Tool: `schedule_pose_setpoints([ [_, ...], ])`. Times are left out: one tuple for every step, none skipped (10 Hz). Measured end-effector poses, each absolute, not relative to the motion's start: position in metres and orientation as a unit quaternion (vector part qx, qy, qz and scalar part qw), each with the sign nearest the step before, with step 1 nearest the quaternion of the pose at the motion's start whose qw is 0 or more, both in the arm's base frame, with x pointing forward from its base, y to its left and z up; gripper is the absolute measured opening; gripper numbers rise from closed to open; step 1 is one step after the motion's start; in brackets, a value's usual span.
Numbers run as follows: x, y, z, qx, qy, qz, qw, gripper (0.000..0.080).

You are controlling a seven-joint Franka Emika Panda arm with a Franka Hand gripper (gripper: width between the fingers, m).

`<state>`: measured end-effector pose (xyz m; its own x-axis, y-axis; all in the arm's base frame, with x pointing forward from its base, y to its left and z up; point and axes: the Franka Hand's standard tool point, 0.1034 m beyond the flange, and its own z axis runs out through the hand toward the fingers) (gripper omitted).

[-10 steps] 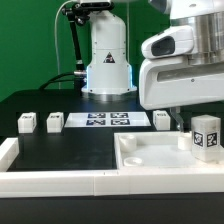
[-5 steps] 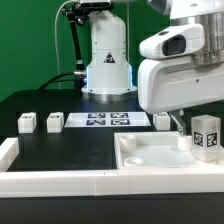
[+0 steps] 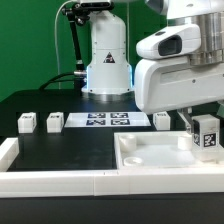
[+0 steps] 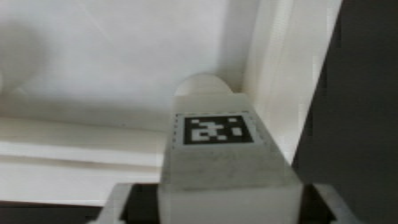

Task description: Assemble square table

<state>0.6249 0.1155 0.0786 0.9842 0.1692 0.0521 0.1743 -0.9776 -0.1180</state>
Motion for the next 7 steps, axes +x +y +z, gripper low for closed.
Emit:
schedule_pose_setpoints([
  [0.6249,0.1154,0.0786,-0.995,-0.078,-0.020,0.062,0.0293],
  [0.6252,0.1145,0.0787,-0.997,-0.025,-0.017,0.064,0.0293],
  [0.6254,0.1137,0.0789,-0.997,0.029,-0.014,0.068,0.0293],
  [0.6253,0.1134,0.0788,-0.994,0.079,-0.012,0.069,0.0293],
  [0.6250,0.1132,0.0787,-0.987,0.146,-0.011,0.069,0.0294],
  [0.6246,0.1132,0.0786,-0.978,0.198,-0.008,0.068,0.0294],
  [0.6241,0.1131,0.0782,-0.962,0.263,-0.003,0.068,0.0294],
])
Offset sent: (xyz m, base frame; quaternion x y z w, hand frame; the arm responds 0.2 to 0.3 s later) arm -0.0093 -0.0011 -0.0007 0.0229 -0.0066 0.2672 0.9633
